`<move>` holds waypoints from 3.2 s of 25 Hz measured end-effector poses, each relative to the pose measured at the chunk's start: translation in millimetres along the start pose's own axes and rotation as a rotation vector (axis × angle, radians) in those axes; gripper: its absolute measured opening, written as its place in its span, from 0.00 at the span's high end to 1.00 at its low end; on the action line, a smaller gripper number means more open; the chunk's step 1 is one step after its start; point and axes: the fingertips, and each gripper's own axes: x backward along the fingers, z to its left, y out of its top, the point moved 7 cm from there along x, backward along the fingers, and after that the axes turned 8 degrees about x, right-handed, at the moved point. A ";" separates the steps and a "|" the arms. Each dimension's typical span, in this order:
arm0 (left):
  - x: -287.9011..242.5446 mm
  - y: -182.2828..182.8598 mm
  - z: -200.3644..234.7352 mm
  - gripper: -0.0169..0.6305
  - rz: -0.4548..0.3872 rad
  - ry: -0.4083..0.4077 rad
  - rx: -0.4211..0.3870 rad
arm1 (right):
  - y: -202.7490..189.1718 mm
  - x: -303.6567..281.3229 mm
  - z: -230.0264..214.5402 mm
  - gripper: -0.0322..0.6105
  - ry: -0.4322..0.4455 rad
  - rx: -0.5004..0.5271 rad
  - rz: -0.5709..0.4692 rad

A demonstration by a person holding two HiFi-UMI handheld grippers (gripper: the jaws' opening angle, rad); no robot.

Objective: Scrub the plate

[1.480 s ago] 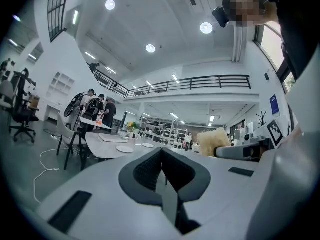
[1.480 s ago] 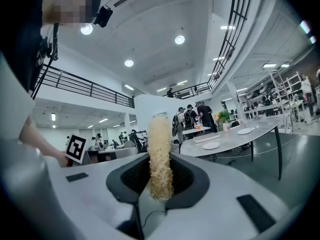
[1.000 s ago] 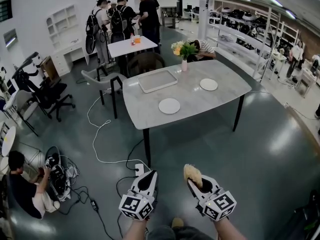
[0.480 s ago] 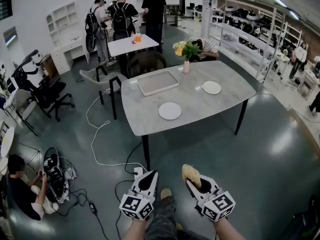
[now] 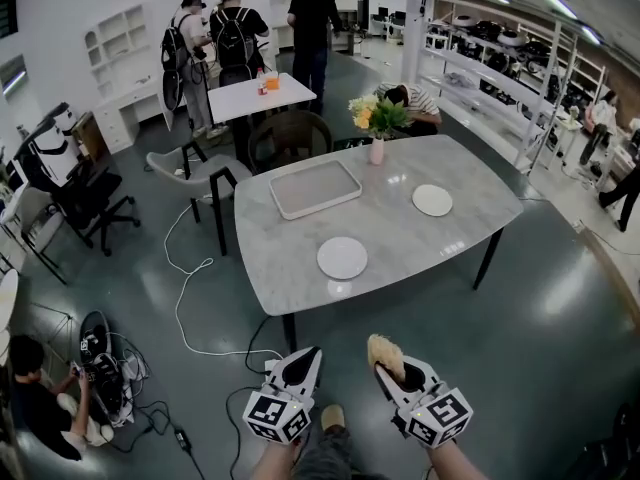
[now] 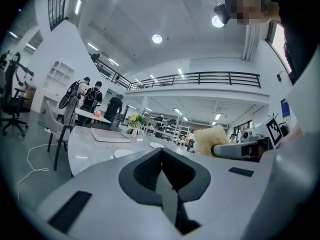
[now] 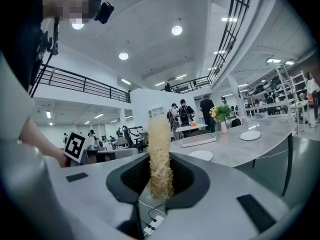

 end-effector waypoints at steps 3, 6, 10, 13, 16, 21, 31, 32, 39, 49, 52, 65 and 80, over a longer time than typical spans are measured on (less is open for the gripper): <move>-25.3 10.2 16.1 0.96 0.019 -0.016 -0.005 | 3.2 -27.6 -19.0 0.83 -0.003 -0.010 0.003; -47.7 18.0 32.5 0.96 0.037 -0.025 -0.006 | 4.8 -50.6 -36.5 0.83 -0.012 -0.022 0.019; -70.9 26.1 55.4 0.96 0.062 -0.024 0.005 | 9.4 -77.2 -55.1 0.82 -0.015 -0.029 0.036; -85.6 26.9 72.6 0.96 0.078 -0.025 0.019 | 8.2 -95.2 -67.6 0.83 -0.026 -0.035 0.049; -99.8 27.6 88.8 0.96 0.089 -0.025 0.034 | 7.4 -112.5 -78.7 0.83 -0.031 -0.045 0.053; -118.3 27.0 104.8 0.96 0.105 -0.036 0.042 | 4.6 -129.8 -94.2 0.83 -0.046 -0.054 0.060; -149.7 23.1 117.0 0.95 0.152 -0.034 0.030 | 0.7 -157.4 -121.3 0.83 -0.013 -0.056 0.094; -153.5 23.2 119.1 0.95 0.157 -0.029 0.023 | -0.1 -162.7 -125.1 0.83 -0.005 -0.058 0.100; -188.4 17.1 143.1 0.95 0.250 0.015 -0.043 | -4.8 -206.2 -151.5 0.83 0.075 -0.051 0.143; -242.1 -4.7 170.9 0.90 0.514 0.033 -0.309 | -22.8 -244.4 -186.3 0.83 0.113 -0.065 0.222; -252.9 -9.6 176.3 0.84 0.583 0.023 -0.386 | -25.7 -251.9 -193.6 0.83 0.123 -0.054 0.245; -276.4 -17.3 192.3 0.81 0.837 -0.008 -0.513 | -42.2 -284.1 -211.3 0.83 0.170 0.003 0.344; -282.8 -21.1 185.8 0.95 0.873 0.004 -0.553 | -61.2 -327.2 -194.4 0.82 0.282 0.627 0.552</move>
